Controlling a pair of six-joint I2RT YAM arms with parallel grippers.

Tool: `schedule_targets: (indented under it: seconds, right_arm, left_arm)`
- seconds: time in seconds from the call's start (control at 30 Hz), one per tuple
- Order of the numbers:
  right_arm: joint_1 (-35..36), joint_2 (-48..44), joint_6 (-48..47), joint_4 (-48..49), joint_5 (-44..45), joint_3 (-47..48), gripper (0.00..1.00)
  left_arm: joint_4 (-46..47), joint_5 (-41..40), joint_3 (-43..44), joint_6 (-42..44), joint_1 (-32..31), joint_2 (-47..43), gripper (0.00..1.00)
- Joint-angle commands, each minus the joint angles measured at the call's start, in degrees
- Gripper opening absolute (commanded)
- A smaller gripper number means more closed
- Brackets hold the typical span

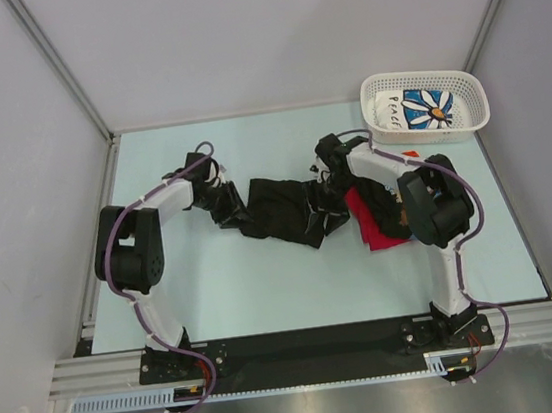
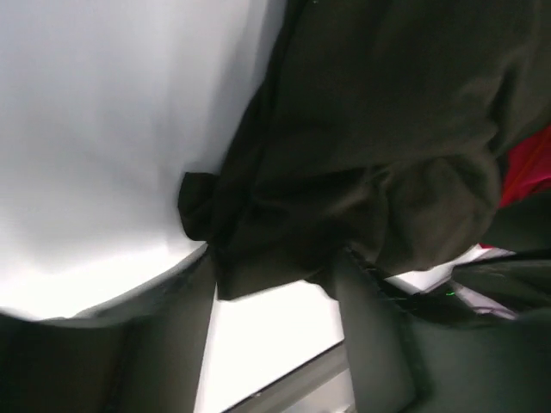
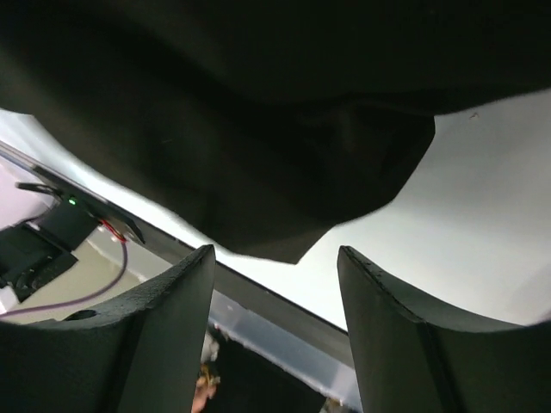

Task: Fold and stack the t-shirts
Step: Smooth out wrinkles on the folded tshirt

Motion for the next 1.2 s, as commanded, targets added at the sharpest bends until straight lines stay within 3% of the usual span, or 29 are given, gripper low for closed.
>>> schedule_targets:
  seconds: [0.0, 0.03, 0.07, 0.17, 0.27, 0.33, 0.37, 0.43, 0.7, 0.73, 0.8, 0.83, 0.87, 0.93, 0.97, 1.07, 1.17]
  right_arm:
    - [1.1, 3.5, -2.9, -6.2, -2.4, 4.1, 0.63]
    - [1.2, 4.8, -3.0, -7.5, -2.1, 4.6, 0.61]
    - [1.3, 5.2, -3.0, -8.2, -1.4, 5.0, 0.61]
    - [1.8, 6.4, -3.1, -9.6, 2.2, 6.8, 0.55]
    - [1.6, 6.5, -2.6, -9.5, 5.1, 7.9, 0.31]
    - [1.4, 6.4, -2.6, -9.8, 5.9, 8.4, 0.27]
    - [1.4, 6.6, -2.7, -10.0, 7.2, 8.6, 0.14]
    - [1.4, 7.1, -3.0, -11.9, 8.9, 9.5, 0.00]
    - [1.4, 9.3, -5.1, -17.0, 15.3, 11.3, 0.00]
    - [1.4, 9.4, -5.5, -17.1, 15.3, 11.6, 0.00]
    - [1.6, 9.3, -5.8, -17.5, 15.6, 12.7, 0.07]
    - [1.7, 8.7, -6.6, -17.6, 15.3, 13.1, 0.13]
    - [1.8, 8.2, -6.7, -17.7, 15.8, 13.8, 0.34]
    - [1.9, 6.1, -7.4, -18.3, 16.2, 15.8, 0.48]
    - [1.8, 5.1, -7.4, -18.4, 16.7, 16.4, 0.61]
    - [1.1, 1.1, -7.4, -17.3, 14.7, 17.7, 0.70]
    - [-0.6, -2.1, -6.3, -13.4, 12.6, 16.2, 0.71]
  left_arm:
    - [-0.3, 4.8, -1.1, 2.4, 0.3, -0.8, 0.19]
    - [-0.8, 5.3, -1.1, 2.9, 0.3, -0.5, 0.05]
    - [-2.3, 5.4, -1.0, 3.6, 0.3, -0.3, 0.00]
    - [-4.0, 4.9, -1.6, 4.7, 0.3, 0.2, 0.00]
    - [-4.2, 4.7, -3.0, 4.9, 0.3, 0.3, 0.00]
    - [-4.2, 4.3, -3.9, 4.9, 0.3, 0.2, 0.00]
    - [-4.4, 3.9, -4.6, 4.9, 0.3, 0.1, 0.00]
    - [-4.8, 3.6, -5.2, 4.9, 0.3, 0.1, 0.00]
    - [-6.4, 2.4, -7.1, 5.1, 0.3, -0.2, 0.00]
    - [-6.7, 2.5, -7.0, 5.7, 0.3, 0.1, 0.16]
    - [-6.9, 2.9, -7.1, 6.2, 0.3, -0.3, 0.58]
    - [-7.7, 2.7, -7.0, 6.4, 0.3, -1.0, 0.98]
    - [-8.2, 2.7, -6.8, 6.8, 0.3, -2.0, 1.00]
    - [-10.2, 2.4, -6.2, 8.3, 0.4, -5.9, 1.00]
    - [-10.6, 2.4, -5.6, 9.0, 0.4, -7.7, 1.00]
    - [-11.5, 1.1, -4.7, 9.9, 0.7, -14.3, 0.99]
    - [-10.5, 1.6, -4.9, 8.7, 1.4, -16.8, 1.00]
